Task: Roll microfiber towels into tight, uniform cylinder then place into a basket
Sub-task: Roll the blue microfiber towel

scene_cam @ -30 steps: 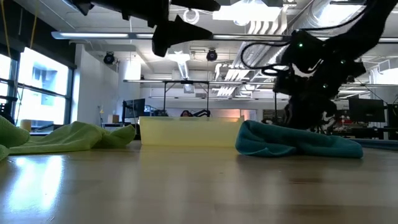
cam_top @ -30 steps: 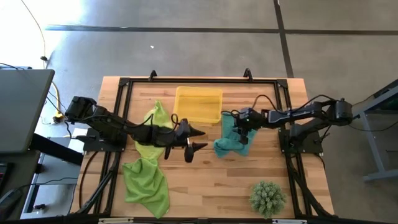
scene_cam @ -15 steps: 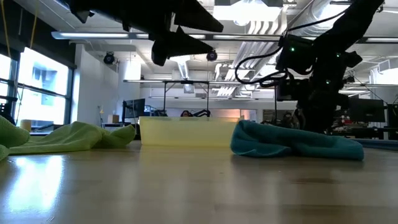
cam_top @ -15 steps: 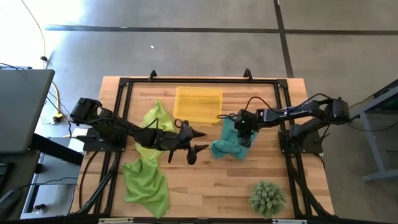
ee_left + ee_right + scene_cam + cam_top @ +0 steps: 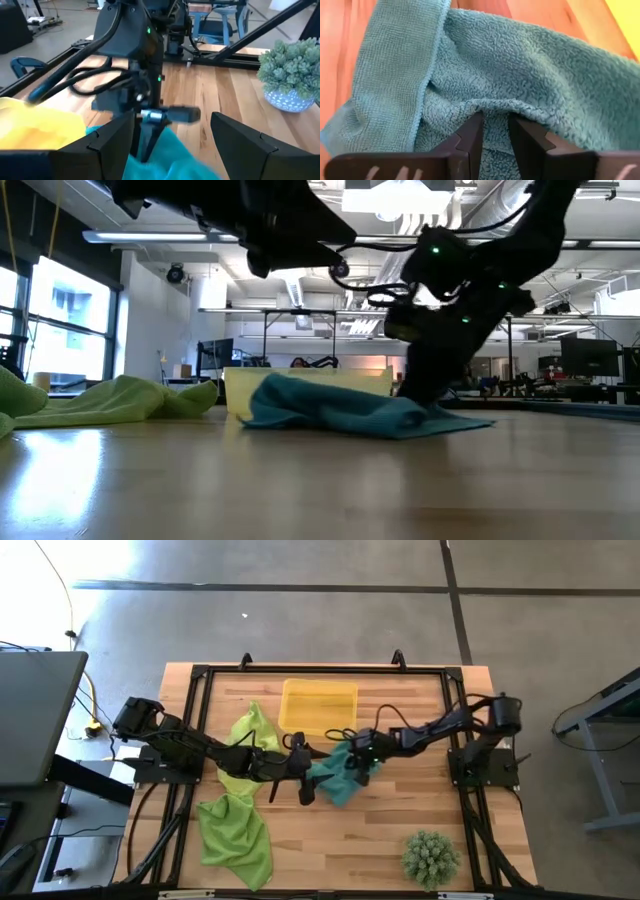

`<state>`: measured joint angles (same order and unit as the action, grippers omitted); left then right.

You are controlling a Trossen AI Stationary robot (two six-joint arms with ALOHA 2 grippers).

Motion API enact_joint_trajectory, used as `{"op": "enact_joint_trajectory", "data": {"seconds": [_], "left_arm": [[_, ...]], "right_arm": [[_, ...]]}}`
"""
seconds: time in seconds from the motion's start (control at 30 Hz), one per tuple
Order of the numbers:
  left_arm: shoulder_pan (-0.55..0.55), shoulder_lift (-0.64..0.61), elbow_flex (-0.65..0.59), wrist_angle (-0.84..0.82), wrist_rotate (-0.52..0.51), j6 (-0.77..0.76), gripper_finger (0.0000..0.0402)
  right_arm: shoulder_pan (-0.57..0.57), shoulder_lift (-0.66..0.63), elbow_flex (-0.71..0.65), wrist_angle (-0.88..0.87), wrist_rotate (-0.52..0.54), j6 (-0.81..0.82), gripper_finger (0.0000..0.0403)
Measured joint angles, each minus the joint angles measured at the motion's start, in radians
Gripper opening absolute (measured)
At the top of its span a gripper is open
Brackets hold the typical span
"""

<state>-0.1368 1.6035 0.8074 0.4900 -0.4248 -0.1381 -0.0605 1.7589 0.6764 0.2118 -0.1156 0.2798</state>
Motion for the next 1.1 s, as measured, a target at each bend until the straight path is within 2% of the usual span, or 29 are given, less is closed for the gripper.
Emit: {"op": "enact_joint_trajectory", "data": {"seconds": [0.13, 0.23, 0.3, 0.4, 0.5, 0.6, 0.7, 0.87, 1.1], "left_arm": [[0.0, -0.001, 0.0, -0.021, -0.005, -0.017, 0.0254], [-0.002, -0.001, 0.0, -0.103, -0.005, -0.039, 0.0254], [-0.005, -0.001, 0.0, -0.164, -0.005, -0.072, 0.0254], [-0.005, -0.001, 0.0, -0.234, -0.005, -0.166, 0.0254], [-0.006, -0.001, 0.0, -0.262, -0.005, -0.298, 0.0254], [-0.02, -0.001, 0.0, -0.262, -0.006, -0.371, 0.0254], [-0.042, 0.012, 0.0, -0.259, -0.005, -0.406, 0.0254], [-0.079, 0.038, 0.0, -0.265, -0.005, -0.377, 0.0254], [-0.113, 0.078, 0.001, -0.295, -0.006, -0.408, 0.0254]], "right_arm": [[0.011, 0.067, 0.114, -0.016, 0.002, 0.101, 0.0089], [0.011, 0.093, 0.193, -0.052, -0.012, 0.104, 0.0089], [0.011, 0.091, 0.251, -0.108, -0.015, 0.034, 0.0089], [0.004, 0.079, 0.349, -0.303, -0.018, -0.09, 0.0089], [0.003, 0.073, 0.431, -0.484, -0.017, -0.207, 0.0089], [0.015, 0.065, 0.489, -0.586, -0.017, -0.337, 0.0089], [0.034, 0.066, 0.5, -0.657, -0.017, -0.411, 0.0089], [0.078, 0.066, 0.469, -0.742, -0.011, -0.437, 0.0089], [0.137, 0.066, 0.37, -0.7, 0.074, -0.507, 0.0089]]}}
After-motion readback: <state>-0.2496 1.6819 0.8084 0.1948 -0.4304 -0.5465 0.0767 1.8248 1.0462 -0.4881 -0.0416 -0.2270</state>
